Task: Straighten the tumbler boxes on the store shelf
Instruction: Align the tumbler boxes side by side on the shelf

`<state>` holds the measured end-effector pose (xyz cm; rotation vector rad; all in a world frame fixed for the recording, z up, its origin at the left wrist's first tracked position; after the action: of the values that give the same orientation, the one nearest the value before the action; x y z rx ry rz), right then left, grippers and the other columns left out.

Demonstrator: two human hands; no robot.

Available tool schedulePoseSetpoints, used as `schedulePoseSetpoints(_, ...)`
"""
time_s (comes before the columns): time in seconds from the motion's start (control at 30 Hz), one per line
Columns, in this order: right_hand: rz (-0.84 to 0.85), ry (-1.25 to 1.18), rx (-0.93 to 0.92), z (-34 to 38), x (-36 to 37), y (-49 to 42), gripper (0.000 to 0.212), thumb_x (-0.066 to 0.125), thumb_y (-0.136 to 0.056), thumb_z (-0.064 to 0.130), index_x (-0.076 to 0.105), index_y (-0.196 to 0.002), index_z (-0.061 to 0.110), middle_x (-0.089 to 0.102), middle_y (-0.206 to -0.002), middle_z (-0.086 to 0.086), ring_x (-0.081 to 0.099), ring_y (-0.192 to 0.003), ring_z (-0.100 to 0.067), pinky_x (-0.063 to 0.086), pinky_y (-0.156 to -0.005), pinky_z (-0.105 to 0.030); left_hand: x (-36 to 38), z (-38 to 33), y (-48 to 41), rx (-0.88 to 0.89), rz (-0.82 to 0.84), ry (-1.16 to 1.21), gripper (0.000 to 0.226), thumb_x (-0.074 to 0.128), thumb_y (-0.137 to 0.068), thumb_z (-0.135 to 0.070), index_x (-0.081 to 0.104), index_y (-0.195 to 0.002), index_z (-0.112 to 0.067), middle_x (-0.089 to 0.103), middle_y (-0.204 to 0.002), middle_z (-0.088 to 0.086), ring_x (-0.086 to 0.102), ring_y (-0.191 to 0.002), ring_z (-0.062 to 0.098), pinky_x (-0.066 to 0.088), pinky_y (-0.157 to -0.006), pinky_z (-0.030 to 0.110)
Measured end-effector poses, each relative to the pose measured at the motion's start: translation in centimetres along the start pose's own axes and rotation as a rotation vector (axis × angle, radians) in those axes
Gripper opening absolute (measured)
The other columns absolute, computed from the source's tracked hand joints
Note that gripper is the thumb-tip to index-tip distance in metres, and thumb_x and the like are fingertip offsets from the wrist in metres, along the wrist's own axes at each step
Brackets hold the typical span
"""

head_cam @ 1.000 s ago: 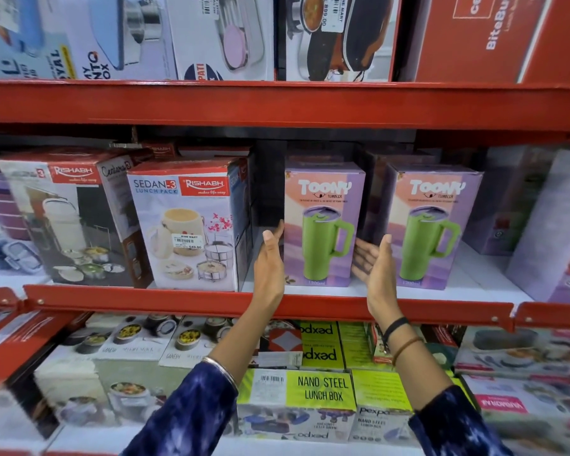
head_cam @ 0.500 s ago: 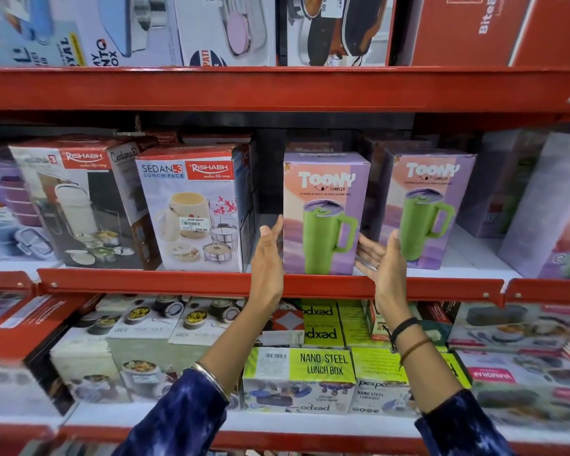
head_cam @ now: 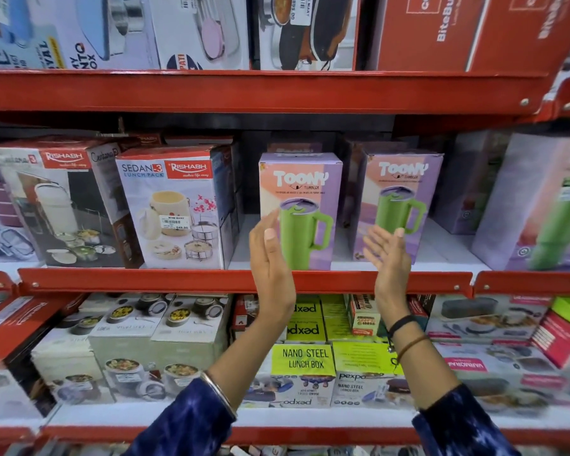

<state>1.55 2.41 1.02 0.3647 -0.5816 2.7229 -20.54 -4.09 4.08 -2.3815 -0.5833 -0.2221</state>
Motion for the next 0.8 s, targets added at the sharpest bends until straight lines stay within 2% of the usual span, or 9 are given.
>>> schedulePoseSetpoints(0.1, -0.113, -0.064, -0.011, 1.3, -3.4, -2.0, 0.056, 0.028, -0.1, 0.041, 0.054, -0.126, -0.001, 0.059, -0.129, -0.018, 0.06, -0.113, -0.023, 0.049, -0.093, -0.027, 4.7, -0.8, 1.0, -0.02, 0.142, 0.042, 0.039, 0.025, -0.094, -0.051, 0.053, -0.12, -0.043, 0.057, -0.129, -0.012, 0.05, -0.128, 0.009, 0.039, -0.11, 0.038)
schedulePoseSetpoints(0.2, -0.203, -0.049, -0.02, 2.5, -6.3, -3.8, 0.051, 0.03, -0.102, 0.034, 0.051, -0.131, -0.002, 0.055, -0.136, -0.018, 0.055, -0.123, -0.024, 0.044, -0.104, -0.034, 9.1, 0.5, 1.5, -0.103, 0.238, 0.024, 0.044, 0.024, -0.09, -0.06, 0.053, -0.12, -0.045, 0.053, -0.13, -0.017, 0.047, -0.129, 0.006, 0.036, -0.112, 0.04)
schedulePoseSetpoints(0.3, -0.219, -0.003, -0.002, 2.7, -8.3, -5.7, 0.05, 0.031, -0.101, 0.035, 0.05, -0.134, 0.002, 0.053, -0.14, -0.013, 0.05, -0.129, -0.021, 0.038, -0.112, -0.037, 12.9, 2.1, 1.8, -0.156, 0.292, -0.014, 0.046, 0.021, -0.098, -0.049, 0.046, -0.134, -0.033, 0.046, -0.135, -0.019, 0.039, -0.13, 0.001, 0.029, -0.114, 0.029)
schedulePoseSetpoints(0.37, -0.176, 0.069, 0.016, 2.3, -8.7, -7.2, 0.054, 0.029, -0.1, 0.042, 0.048, -0.136, 0.006, 0.051, -0.143, -0.012, 0.047, -0.132, -0.021, 0.034, -0.114, -0.041, 14.7, 3.4, 1.5, -0.198, 0.302, -0.095, 0.047, 0.02, -0.102, -0.04, 0.036, -0.144, -0.025, 0.038, -0.148, -0.008, 0.031, -0.133, 0.0, 0.022, -0.112, 0.016)
schedulePoseSetpoints(0.4, -0.141, 0.095, 0.036, 2.0, -8.7, -7.9, 0.058, 0.029, -0.099, 0.046, 0.047, -0.137, 0.007, 0.049, -0.144, -0.012, 0.045, -0.133, -0.023, 0.033, -0.115, -0.044, 15.5, 4.2, 1.1, -0.235, 0.306, -0.119, 0.049, 0.018, -0.103, -0.04, 0.029, -0.147, -0.022, 0.03, -0.155, -0.004, 0.025, -0.139, 0.003, 0.018, -0.115, 0.018)
schedulePoseSetpoints(0.47, -0.076, 0.142, 0.089, 1.5, -8.5, -8.9, 0.07, 0.028, -0.093, 0.06, 0.045, -0.139, 0.01, 0.047, -0.147, -0.011, 0.043, -0.136, -0.024, 0.031, -0.116, -0.046, 16.6, 5.1, 0.5, -0.303, 0.317, -0.11, 0.056, 0.015, -0.101, -0.047, 0.017, -0.151, -0.023, 0.012, -0.163, -0.003, 0.01, -0.149, 0.011, 0.008, -0.123, 0.037)
schedulePoseSetpoints(0.53, -0.021, 0.177, 0.144, 0.6, -8.4, -9.7, 0.094, 0.027, -0.077, 0.082, 0.045, -0.14, 0.016, 0.047, -0.148, -0.007, 0.044, -0.136, -0.023, 0.031, -0.116, -0.047, 17.3, 5.8, -0.1, -0.376, 0.313, -0.045, 0.054, 0.01, -0.101, -0.046, 0.011, -0.152, -0.028, 0.004, -0.163, -0.005, 0.004, -0.15, 0.015, 0.006, -0.121, 0.05)
schedulePoseSetpoints(0.63, 0.05, 0.184, 0.181, -1.5, -8.6, -11.4, 0.112, 0.026, -0.058, 0.096, 0.046, -0.139, 0.021, 0.048, -0.148, -0.004, 0.044, -0.136, -0.023, 0.032, -0.115, -0.049, 17.8, 6.6, -0.1, -0.477, 0.337, 0.022, 0.055, 0.003, -0.098, -0.05, 0.016, -0.15, -0.036, 0.006, -0.163, -0.006, 0.007, -0.149, 0.021, 0.016, -0.113, 0.059)
schedulePoseSetpoints(0.8, 0.06, 0.185, 0.172, -0.8, -8.8, -10.9, 0.108, 0.028, -0.061, 0.094, 0.051, -0.135, 0.019, 0.054, -0.142, -0.006, 0.049, -0.131, -0.023, 0.036, -0.113, -0.048, 17.2, 7.6, -0.1, -0.446, 0.34, -0.025, 0.067, 0.003, -0.089, -0.068, 0.027, -0.146, -0.043, 0.017, -0.162, -0.001, 0.015, -0.149, 0.029, 0.02, -0.113, 0.062)
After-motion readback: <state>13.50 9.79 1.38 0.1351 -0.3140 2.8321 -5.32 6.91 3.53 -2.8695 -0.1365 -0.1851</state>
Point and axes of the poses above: each hand's wrist, its own y-axis away from the middle knuckle, its own x-axis out of the palm, z = x × y, the point moved 8 cm from there along -y, towards the middle knuckle
